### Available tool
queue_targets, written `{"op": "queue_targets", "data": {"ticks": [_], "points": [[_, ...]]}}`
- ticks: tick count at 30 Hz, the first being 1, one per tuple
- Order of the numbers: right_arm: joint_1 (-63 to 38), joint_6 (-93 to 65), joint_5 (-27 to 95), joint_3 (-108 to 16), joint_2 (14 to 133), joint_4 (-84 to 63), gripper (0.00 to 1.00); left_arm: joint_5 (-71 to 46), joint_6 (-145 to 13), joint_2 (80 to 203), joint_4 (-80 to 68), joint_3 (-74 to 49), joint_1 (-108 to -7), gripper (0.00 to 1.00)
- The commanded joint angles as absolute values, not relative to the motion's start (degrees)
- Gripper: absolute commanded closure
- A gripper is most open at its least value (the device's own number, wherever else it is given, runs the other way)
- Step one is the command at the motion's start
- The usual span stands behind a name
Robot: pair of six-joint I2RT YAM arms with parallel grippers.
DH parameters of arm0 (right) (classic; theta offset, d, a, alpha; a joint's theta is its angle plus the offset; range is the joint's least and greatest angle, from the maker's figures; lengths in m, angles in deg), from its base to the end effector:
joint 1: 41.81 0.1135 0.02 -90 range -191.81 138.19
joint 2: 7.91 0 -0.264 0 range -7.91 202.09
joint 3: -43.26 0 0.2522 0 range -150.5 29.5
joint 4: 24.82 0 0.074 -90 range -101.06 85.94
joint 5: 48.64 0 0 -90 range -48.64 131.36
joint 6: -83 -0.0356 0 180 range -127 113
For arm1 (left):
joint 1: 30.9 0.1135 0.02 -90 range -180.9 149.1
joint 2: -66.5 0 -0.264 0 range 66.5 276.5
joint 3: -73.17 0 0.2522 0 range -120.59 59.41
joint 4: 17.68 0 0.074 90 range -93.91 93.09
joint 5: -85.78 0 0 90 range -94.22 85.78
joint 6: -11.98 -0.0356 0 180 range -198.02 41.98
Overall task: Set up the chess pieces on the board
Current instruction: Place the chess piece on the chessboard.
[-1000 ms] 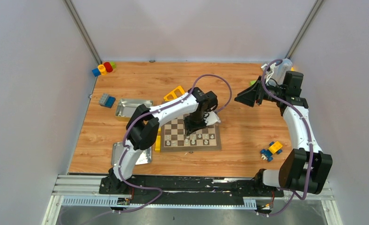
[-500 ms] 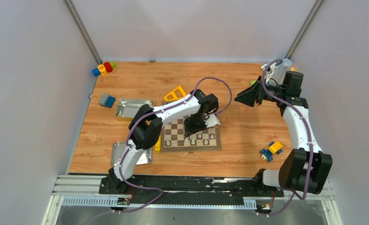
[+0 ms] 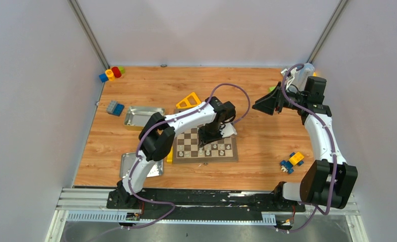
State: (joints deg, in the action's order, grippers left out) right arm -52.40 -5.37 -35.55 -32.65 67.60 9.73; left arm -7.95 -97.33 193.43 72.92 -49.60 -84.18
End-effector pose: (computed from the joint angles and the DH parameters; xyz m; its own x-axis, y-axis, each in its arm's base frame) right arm 0.2758 -0.0163 0.3248 -0.5302 0.0926 -0.8428 -0.7661 0.3735 0.5230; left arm 0.2499 -0.3389 0.1971 -0.2989 0.9526 0.0569 0.9489 0.3030 -0.0886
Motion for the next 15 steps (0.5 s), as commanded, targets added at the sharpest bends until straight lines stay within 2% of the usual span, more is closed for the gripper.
{"op": "queue_targets", "data": {"ticks": [1, 8, 15], "points": [[-52.6, -4.1, -37.66, -32.51, 66.98, 9.62, 0.41, -7.85, -96.22, 193.8, 72.49, -49.89, -85.0, 0.84], [-52.62, -4.1, -37.66, -32.43, 67.02, 9.66, 0.41, -7.5, -95.83, 193.43, 72.34, -50.33, -85.13, 0.69], [-52.58, -4.1, -37.75, -32.38, 67.07, 9.68, 0.41, -6.48, -95.56, 192.11, 72.13, -51.12, -85.13, 0.65]]}}
